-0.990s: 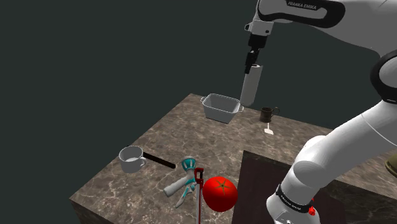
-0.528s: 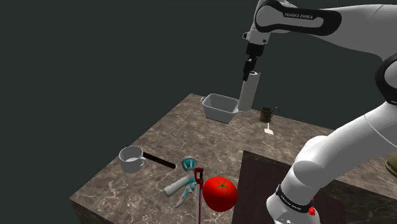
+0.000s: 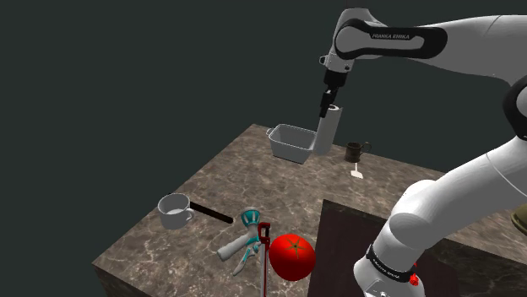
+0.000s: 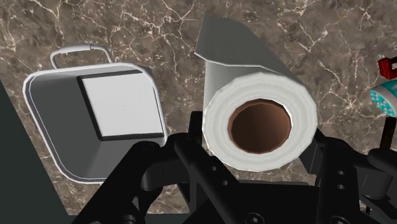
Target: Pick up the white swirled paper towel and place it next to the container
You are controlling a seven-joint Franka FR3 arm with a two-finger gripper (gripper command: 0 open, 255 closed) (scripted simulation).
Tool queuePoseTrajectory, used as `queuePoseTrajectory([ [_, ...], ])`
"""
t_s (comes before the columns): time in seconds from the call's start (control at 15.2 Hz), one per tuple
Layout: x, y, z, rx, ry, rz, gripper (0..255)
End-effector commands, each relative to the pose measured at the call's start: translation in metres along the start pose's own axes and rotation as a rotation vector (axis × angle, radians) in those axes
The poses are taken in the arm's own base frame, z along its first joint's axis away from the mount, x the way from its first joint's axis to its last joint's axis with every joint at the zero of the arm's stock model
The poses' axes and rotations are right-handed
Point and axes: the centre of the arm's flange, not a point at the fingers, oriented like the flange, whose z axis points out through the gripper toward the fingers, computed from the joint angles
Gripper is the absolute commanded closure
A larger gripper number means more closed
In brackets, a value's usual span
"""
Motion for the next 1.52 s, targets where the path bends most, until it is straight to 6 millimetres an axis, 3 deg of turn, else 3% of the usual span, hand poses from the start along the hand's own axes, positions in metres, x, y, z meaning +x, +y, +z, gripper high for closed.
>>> queuePoseTrajectory([
  [0.0,-0.001,0.0,0.011,0.0,0.0,0.0,255],
  [1.45,-0.004,-0.006,0.127,0.0,0.0,0.0,255],
])
